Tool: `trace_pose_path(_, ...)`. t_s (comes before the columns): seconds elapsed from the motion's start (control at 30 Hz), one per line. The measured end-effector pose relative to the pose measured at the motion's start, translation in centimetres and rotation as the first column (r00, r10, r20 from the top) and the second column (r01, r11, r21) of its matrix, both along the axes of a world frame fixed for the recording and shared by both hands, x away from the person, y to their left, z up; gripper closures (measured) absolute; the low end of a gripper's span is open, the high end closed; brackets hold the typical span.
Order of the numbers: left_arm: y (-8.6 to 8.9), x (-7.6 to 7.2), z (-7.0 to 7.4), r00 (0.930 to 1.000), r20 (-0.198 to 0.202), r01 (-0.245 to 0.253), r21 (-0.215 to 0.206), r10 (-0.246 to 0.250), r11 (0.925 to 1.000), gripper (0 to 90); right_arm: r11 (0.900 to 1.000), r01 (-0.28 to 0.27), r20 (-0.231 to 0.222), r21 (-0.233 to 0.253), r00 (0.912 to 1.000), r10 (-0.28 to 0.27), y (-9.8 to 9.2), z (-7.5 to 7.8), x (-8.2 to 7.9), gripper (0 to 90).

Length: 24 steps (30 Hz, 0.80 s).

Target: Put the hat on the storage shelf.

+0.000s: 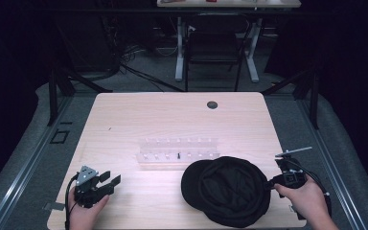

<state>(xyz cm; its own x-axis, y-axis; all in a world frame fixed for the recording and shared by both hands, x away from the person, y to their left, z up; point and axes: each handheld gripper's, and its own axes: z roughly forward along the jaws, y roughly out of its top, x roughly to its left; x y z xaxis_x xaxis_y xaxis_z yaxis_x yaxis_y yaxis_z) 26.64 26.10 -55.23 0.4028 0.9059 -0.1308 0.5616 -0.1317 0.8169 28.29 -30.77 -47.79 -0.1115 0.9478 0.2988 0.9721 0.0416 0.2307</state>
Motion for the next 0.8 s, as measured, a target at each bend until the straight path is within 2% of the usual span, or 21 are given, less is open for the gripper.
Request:
trace_pose_path(0.13, 0.0, 0.0, 0.0, 1.0000, 0.000, 0.004, 0.001, -0.004, 1.0000, 51.6, 1.000, -0.008, 0.009, 0.008, 0.9999, 0.008, 0.2, 0.7, 0.0, 87.7)
trace_pose_path(0.3, -0.1, 0.0, 0.0, 1.0000, -0.003, 0.006, 0.003, -0.006, 1.0000, 51.6, 0.999, -0.010, 0.006, 0.053, 0.9999, 0.010, 0.2, 2.0, 0.0, 87.7)
trace_pose_path(0.43, -0.1, 0.0, 0.0, 0.9999, -0.007, 0.008, 0.009, -0.008, 0.9999, 51.6, 0.998, -0.001, 0.004, 0.061, 1.0000, 0.000, 0.3, 2.4, 0.1, 87.8)
trace_pose_path(0.5, -0.2, 0.0, 0.0, 0.9999, -0.004, 0.010, 0.010, -0.010, 0.9999, 51.6, 0.998, -0.015, -0.003, 0.062, 0.9999, 0.015, 0.4, 2.8, 0.2, 88.0)
trace_pose_path(0.6, -0.3, 0.0, -0.1, 0.9999, -0.002, 0.010, 0.011, -0.010, 0.9999, 51.6, 0.997, -0.015, -0.002, 0.077, 0.9999, 0.015, 0.5, 3.0, 0.2, 88.2)
trace_pose_path(0.63, -0.3, 0.0, 0.0, 0.9999, -0.004, 0.012, 0.015, -0.012, 0.9998, 51.6, 0.995, -0.022, -0.002, 0.099, 0.9998, 0.022, 0.5, 3.3, 0.3, 88.2)
trace_pose_path(0.7, -0.4, 0.0, -0.1, 0.9999, -0.005, 0.014, 0.015, -0.014, 0.9998, 51.6, 0.995, -0.025, -0.004, 0.099, 0.9997, 0.026, 0.5, 3.4, 0.3, 88.2)
trace_pose_path(0.8, -0.5, 0.0, -0.1, 0.9998, -0.008, 0.018, 0.016, -0.018, 0.9997, 51.6, 0.992, -0.018, 0.012, 0.125, 0.9998, 0.017, 0.7, 3.8, 0.2, 88.3)
